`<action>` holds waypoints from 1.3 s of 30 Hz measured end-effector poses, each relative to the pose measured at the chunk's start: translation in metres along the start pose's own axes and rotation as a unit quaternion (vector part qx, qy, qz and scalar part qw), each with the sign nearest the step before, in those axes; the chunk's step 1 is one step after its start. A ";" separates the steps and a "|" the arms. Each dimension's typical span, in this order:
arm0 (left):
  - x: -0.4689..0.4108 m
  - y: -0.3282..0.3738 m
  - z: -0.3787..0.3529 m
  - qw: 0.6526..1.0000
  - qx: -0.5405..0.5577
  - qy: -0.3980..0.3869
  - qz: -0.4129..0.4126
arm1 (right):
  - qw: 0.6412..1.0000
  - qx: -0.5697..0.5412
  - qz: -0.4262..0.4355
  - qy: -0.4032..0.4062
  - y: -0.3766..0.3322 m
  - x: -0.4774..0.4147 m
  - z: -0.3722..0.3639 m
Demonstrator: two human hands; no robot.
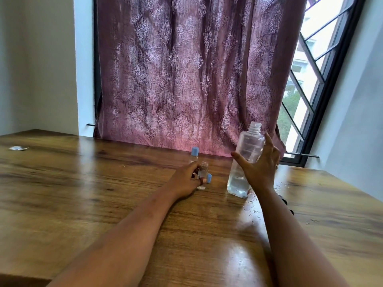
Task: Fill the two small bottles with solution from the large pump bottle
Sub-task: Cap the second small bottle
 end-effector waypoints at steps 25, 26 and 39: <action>-0.004 -0.009 0.011 0.994 -0.083 0.064 0.037 | 0.890 0.194 0.126 -0.394 -0.024 0.055 -0.093; -0.004 -0.009 0.011 0.994 -0.084 0.063 0.036 | 0.889 0.196 0.124 -0.394 -0.022 0.054 -0.093; -0.003 -0.003 0.003 1.000 -0.003 0.015 0.004 | 0.988 -0.006 0.068 -0.141 -0.037 0.019 -0.056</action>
Point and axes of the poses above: each hand's wrist, its own x-axis away from the middle knuckle, its own z-axis out of the back of the hand, y = z × x, the point moved 4 cm from there along -x, towards the middle knuckle, and after that the axes turned 3 degrees about -y, right-handed, at the moved point
